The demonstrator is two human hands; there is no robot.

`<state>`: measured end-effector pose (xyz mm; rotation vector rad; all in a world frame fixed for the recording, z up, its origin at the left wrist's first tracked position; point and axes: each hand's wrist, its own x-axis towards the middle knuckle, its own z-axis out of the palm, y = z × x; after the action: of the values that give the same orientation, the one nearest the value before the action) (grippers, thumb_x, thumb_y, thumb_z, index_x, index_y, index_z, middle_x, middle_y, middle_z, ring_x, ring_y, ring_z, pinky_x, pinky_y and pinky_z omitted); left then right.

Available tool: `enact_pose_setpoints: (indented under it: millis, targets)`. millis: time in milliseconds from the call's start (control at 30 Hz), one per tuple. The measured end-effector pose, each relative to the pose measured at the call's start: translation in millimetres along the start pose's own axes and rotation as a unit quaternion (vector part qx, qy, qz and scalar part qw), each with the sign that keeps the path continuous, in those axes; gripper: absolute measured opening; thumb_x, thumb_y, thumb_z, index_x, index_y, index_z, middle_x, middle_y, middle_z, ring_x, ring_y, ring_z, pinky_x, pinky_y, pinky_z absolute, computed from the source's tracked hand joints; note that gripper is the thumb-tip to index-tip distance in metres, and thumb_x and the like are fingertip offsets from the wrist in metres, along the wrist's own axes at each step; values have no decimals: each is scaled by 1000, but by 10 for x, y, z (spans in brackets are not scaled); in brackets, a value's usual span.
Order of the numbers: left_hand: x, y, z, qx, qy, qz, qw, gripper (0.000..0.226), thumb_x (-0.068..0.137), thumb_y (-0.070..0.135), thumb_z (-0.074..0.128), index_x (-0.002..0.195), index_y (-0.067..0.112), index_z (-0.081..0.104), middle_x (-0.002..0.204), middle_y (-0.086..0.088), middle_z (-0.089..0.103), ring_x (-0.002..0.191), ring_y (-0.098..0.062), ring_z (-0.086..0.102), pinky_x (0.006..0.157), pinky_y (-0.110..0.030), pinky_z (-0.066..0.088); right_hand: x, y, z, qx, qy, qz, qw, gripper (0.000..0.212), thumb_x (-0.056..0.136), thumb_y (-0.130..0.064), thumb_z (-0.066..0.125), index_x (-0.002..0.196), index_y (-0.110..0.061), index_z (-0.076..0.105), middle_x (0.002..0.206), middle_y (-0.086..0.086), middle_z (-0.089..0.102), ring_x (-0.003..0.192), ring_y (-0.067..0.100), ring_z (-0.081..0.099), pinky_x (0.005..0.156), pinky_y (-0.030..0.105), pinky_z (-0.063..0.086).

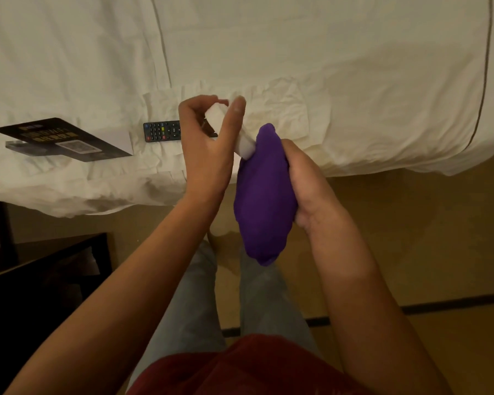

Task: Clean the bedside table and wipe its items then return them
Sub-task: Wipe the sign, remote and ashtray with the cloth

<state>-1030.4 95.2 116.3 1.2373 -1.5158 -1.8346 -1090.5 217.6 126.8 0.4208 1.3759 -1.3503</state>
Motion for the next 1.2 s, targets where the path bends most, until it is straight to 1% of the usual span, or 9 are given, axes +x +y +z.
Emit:
enact_pose_setpoints:
  millis: [67,167,267,400,533,700,833,1000,1200]
  targets:
    - [10,27,41,-15,9,-26,1000,50,81,44,78,112,16,51,109,-2,61,107,-28,70,88,-51,61,-9,-16,45,79,8,-17,997,37,99,-51,54,96,-22,76,88,1,76,79,15,74,69,33,58]
    - [-34,42,96,5,5,-57,998,54,82,49,75,121,19,55,106,5,68,93,-1,70,79,-25,58,21,-74,144,154,24,-66,986,43,100,-50,54,116,-14,69,103,10,72,95,27,70,87,46,56]
    - [5,70,85,8,-63,-81,995,45,95,49,63,129,21,64,108,24,73,104,13,65,84,-8,51,21,-201,182,83,38,-118,989,33,98,-49,57,100,-21,74,97,7,73,92,26,71,87,50,56]
    - [71,159,30,-45,-217,-166,961,62,95,62,48,129,15,68,129,-10,69,126,-25,63,112,-45,46,-59,-343,197,-123,48,-213,968,24,99,-43,58,90,-30,77,86,-8,77,79,7,74,68,26,57]
    - [53,92,-5,-129,-221,-187,949,56,105,54,29,128,18,64,127,-8,70,124,-20,64,111,-38,46,70,-351,234,-442,198,-320,814,15,95,-42,63,100,-30,70,92,-13,68,81,2,63,65,10,44]
    - [6,20,104,-60,-156,-182,969,62,100,65,33,127,20,68,126,-6,73,123,-19,66,114,-45,44,205,-342,277,-430,335,-340,767,23,99,-40,60,115,-26,69,110,-6,60,88,6,53,63,6,31]
    - [43,-8,139,32,-118,-168,978,77,92,74,32,149,25,49,149,-2,57,139,-12,51,117,-38,38,253,-306,311,-391,287,-340,806,22,99,-36,61,113,-23,72,106,-5,69,93,7,62,72,7,40]
    - [107,-9,5,77,-130,-155,976,72,99,68,30,154,24,43,158,-1,46,145,-11,42,121,-35,31,198,-362,209,-366,106,-314,870,16,97,-27,65,106,-24,77,86,-19,70,83,-2,65,71,9,46]
    - [201,28,-33,108,-244,-130,955,56,99,58,39,120,19,72,119,1,75,116,-12,68,107,-38,49,179,-432,7,-500,-13,-229,835,9,90,-30,69,94,-31,76,82,-19,70,81,-1,67,65,12,45]
